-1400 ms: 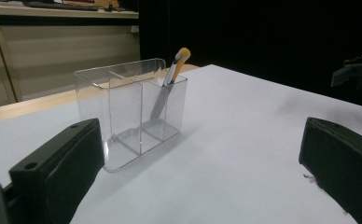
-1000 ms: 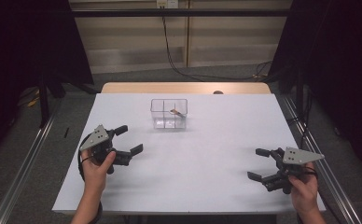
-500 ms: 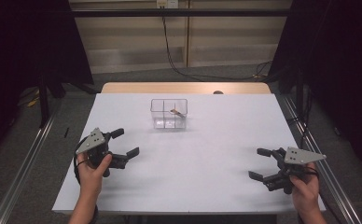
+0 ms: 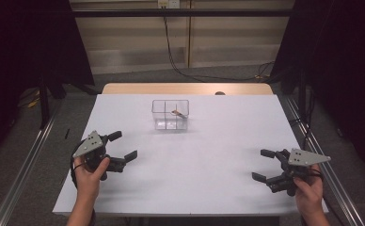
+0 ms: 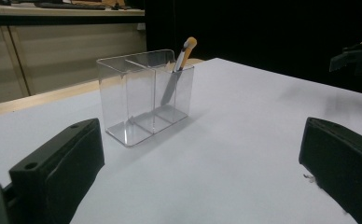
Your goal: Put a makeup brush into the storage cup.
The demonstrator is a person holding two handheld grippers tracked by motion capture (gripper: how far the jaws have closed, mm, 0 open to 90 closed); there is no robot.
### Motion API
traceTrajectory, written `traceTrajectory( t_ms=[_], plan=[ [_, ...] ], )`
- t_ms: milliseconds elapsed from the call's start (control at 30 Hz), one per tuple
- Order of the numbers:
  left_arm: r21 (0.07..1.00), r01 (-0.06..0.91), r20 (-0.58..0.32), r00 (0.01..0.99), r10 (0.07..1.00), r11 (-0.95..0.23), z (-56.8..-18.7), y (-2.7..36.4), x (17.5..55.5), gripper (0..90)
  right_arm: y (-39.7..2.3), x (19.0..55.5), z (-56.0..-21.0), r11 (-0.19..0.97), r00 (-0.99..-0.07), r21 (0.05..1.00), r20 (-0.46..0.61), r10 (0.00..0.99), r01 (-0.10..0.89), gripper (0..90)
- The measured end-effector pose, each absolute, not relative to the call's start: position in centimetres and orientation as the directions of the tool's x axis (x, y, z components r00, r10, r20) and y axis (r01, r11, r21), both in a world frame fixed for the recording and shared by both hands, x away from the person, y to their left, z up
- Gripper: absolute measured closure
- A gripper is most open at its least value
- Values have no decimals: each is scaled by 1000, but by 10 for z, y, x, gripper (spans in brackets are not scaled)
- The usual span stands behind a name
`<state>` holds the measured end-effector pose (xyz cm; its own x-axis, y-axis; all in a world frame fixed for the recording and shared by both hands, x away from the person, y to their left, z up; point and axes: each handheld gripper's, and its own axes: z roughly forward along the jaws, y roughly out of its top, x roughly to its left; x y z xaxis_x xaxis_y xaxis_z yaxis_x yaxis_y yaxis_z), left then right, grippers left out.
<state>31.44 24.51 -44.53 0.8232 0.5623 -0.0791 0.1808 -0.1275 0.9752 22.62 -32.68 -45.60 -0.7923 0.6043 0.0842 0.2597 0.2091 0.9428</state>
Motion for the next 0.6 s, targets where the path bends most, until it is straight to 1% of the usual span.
traceTrajectory(
  t_ms=[600],
  plan=[
    [975,170,-55,813,579,-146,-447,257,306,0,-330,226,-456,198,-785,945,87,614,260,72]
  ],
)
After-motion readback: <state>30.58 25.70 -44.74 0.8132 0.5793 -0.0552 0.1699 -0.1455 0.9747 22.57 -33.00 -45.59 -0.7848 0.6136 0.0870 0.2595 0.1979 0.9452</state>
